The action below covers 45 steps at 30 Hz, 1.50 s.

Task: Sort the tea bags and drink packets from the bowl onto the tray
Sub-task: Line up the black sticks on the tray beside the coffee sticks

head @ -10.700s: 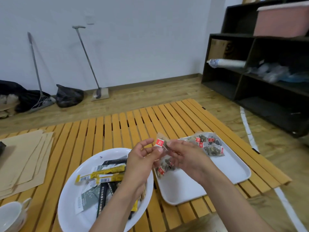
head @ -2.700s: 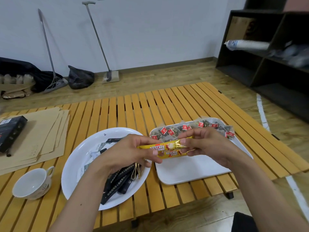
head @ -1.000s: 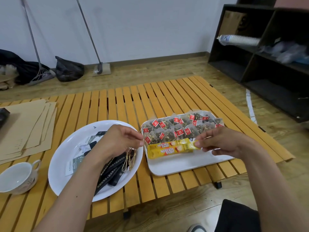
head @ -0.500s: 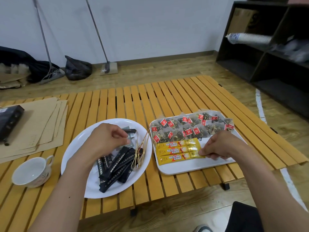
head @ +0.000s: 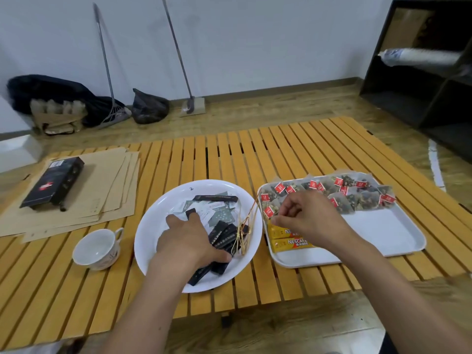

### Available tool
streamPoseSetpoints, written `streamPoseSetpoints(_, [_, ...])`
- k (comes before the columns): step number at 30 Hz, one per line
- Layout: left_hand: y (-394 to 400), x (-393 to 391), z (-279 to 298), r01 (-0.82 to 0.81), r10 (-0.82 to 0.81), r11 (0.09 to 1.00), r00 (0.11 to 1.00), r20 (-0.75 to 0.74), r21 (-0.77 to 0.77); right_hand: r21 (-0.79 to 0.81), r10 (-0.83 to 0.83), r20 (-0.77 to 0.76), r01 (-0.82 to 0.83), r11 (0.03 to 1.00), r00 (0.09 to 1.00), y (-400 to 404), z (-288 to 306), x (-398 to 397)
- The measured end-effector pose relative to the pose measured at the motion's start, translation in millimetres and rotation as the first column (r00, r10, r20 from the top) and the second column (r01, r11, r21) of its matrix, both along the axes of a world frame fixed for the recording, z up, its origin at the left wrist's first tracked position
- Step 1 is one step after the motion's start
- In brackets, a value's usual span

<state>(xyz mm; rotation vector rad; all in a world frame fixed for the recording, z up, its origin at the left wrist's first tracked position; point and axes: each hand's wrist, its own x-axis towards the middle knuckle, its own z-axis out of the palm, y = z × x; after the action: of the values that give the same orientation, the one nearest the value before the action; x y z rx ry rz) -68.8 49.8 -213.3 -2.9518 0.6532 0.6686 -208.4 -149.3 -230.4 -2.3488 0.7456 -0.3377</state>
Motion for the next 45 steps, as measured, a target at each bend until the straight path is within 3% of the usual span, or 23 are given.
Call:
streamPoseSetpoints(10, [-14, -8, -3, -0.014, 0.013, 1.0, 0.998, 0.061, 0.004, 0.008, -0.003, 0.011, 0.003, 1.0, 1.0, -3, 0, -4])
streamPoseSetpoints(16, [-8, 3, -4, 0.127, -0.118, 0.99, 0.984, 0.134, -0.057, 0.011, 0.012, 0.015, -0.012, 1.0, 1.0, -2, -2, -5])
streamPoseSetpoints(20, [-2, 11, 1, 0.15, -0.147, 0.987, 0.988, 0.054, -0.057, 0.012, 0.012, 0.014, -0.012, 1.0, 1.0, -3, -3, -4])
streamPoseSetpoints(28, [15, 35, 6, 0.066, -0.088, 0.962, 0.994, -0.07, -0.266, 0.004, 0.037, 0.05, -0.037, 0.999, 0.998, 0, -6, 0])
streamPoseSetpoints(33, [14, 39, 11, -0.037, -0.035, 0.9, 0.987, -0.158, -0.434, 0.006, 0.184, 0.112, -0.186, 0.982, 0.976, 27, -10, 14])
streamPoseSetpoints(35, [10, 37, 11, -0.02, -0.057, 0.888, 0.987, -0.153, -0.46, 0.079, 0.2, 0.147, -0.213, 0.974, 0.969, 39, -10, 22])
streamPoseSetpoints(37, [5, 29, 11, 0.049, -0.114, 0.887, 0.987, -0.114, -0.46, 0.278, 0.121, 0.202, -0.175, 0.944, 0.972, 45, -7, 31])
streamPoseSetpoints(41, [-5, 12, 7, 0.204, -0.248, 0.857, 0.968, -0.032, -0.474, 0.631, -0.055, 0.276, -0.138, 0.763, 0.959, 47, -2, 40])
streamPoseSetpoints(43, [-9, 12, 4, 0.256, -0.296, 0.828, 0.955, -0.002, -0.498, 0.71, -0.132, 0.311, -0.138, 0.69, 0.941, 46, -3, 42])
streamPoseSetpoints(45, [-13, 13, 2, 0.27, -0.328, 0.805, 0.945, -0.017, -0.529, 0.726, -0.2, 0.346, -0.126, 0.676, 0.917, 46, -6, 42])
